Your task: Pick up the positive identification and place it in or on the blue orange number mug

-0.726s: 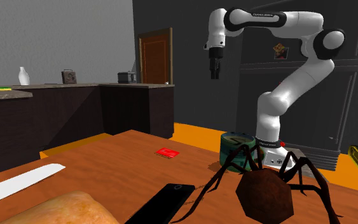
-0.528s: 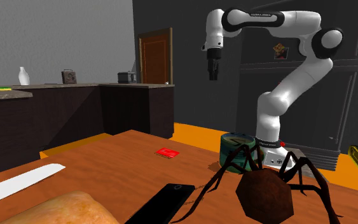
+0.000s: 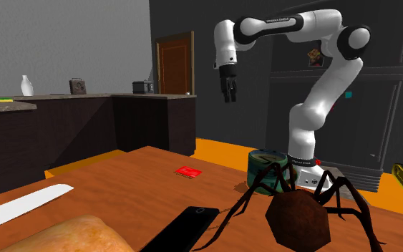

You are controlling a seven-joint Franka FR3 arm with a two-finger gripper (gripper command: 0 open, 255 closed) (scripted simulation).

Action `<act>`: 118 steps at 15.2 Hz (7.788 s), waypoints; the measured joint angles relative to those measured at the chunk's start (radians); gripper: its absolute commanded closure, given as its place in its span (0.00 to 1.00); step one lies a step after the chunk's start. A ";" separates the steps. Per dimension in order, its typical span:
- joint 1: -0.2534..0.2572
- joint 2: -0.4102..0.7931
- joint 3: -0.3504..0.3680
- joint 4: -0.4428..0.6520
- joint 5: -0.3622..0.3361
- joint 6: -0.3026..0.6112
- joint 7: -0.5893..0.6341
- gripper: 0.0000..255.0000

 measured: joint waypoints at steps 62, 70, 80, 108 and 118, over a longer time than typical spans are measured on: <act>0.195 0.957 0.250 0.551 0.145 0.139 0.503 1.00; 0.188 0.919 0.256 0.606 0.156 0.051 0.529 1.00; 0.182 0.889 0.262 0.700 0.167 -0.065 0.568 1.00; 0.298 0.212 0.385 0.027 0.542 0.052 0.640 1.00; 0.301 0.252 0.417 -0.066 0.553 0.175 0.590 1.00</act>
